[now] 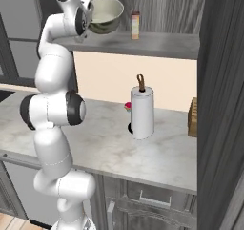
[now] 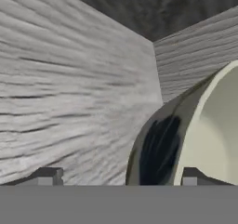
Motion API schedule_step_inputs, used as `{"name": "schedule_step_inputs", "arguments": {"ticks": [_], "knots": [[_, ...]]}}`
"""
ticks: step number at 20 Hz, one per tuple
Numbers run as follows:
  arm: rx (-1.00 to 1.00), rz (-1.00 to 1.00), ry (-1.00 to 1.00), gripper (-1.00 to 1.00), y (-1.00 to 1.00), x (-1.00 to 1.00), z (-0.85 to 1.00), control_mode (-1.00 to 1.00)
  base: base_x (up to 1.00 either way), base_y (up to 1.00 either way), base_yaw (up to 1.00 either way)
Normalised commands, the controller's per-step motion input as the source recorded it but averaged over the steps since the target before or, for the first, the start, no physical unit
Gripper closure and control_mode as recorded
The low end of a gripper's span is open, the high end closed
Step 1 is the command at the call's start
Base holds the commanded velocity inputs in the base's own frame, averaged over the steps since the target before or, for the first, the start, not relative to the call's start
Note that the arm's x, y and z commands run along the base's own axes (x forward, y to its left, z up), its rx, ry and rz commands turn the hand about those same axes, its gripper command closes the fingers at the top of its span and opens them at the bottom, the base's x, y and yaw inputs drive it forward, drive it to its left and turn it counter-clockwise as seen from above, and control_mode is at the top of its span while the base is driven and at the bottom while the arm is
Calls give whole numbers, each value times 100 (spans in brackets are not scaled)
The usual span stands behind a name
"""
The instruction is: Pick the mug and place it in the sink. Pick the bowl and place it in the open cabinet and then close the cabinet.
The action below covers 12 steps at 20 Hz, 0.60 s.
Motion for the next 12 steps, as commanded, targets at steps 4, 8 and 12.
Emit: {"name": "schedule_step_inputs", "arguments": {"ticks": [4,8,12], "knots": [[-3,-9,-25,-100,6,0,0,-100,0,0,0],[-4,-11,-22,-100,3,-4,1,-100,0,0,0],[0,-11,-9,-100,0,-35,12,-100,0,0,0]]}}
